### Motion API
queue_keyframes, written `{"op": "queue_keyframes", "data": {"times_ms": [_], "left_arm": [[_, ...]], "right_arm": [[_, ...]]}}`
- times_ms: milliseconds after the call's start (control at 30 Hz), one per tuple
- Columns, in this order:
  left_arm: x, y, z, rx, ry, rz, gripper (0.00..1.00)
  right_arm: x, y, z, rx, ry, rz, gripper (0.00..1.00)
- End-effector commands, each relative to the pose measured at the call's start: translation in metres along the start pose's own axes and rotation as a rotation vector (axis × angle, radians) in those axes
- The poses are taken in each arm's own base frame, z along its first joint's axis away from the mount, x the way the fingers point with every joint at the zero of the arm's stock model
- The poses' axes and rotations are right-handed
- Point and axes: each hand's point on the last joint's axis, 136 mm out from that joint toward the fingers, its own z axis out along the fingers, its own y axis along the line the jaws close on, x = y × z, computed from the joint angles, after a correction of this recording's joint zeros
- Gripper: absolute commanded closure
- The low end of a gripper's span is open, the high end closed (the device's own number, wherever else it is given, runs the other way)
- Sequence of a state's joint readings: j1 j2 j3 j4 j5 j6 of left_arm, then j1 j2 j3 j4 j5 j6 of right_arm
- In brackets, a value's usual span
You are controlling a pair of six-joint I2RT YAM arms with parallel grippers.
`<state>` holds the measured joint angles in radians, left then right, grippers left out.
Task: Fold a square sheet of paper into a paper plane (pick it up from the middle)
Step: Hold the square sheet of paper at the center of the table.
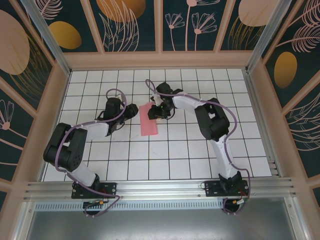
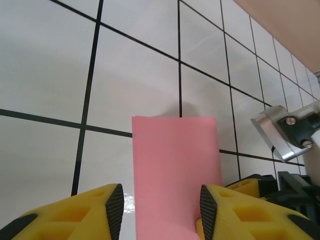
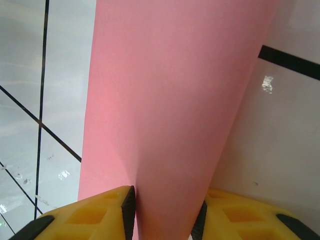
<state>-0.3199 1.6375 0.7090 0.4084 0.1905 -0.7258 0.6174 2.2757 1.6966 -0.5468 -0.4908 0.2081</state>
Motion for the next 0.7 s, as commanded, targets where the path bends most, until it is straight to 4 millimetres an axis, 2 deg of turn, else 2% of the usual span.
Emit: {"op": "queue_keyframes", "data": {"times_ms": [0, 667], "left_arm": [[-0.004, -0.003, 0.007, 0.018, -0.005, 0.016, 0.54], [0.009, -0.004, 0.015, 0.042, 0.054, -0.017, 0.57]], "right_arm": [[0.045, -0.071, 0.040, 0.227, 0.149, 0.045, 0.61], [0.046, -0.088, 0.047, 0.292, 0.185, 0.039, 0.61]]}}
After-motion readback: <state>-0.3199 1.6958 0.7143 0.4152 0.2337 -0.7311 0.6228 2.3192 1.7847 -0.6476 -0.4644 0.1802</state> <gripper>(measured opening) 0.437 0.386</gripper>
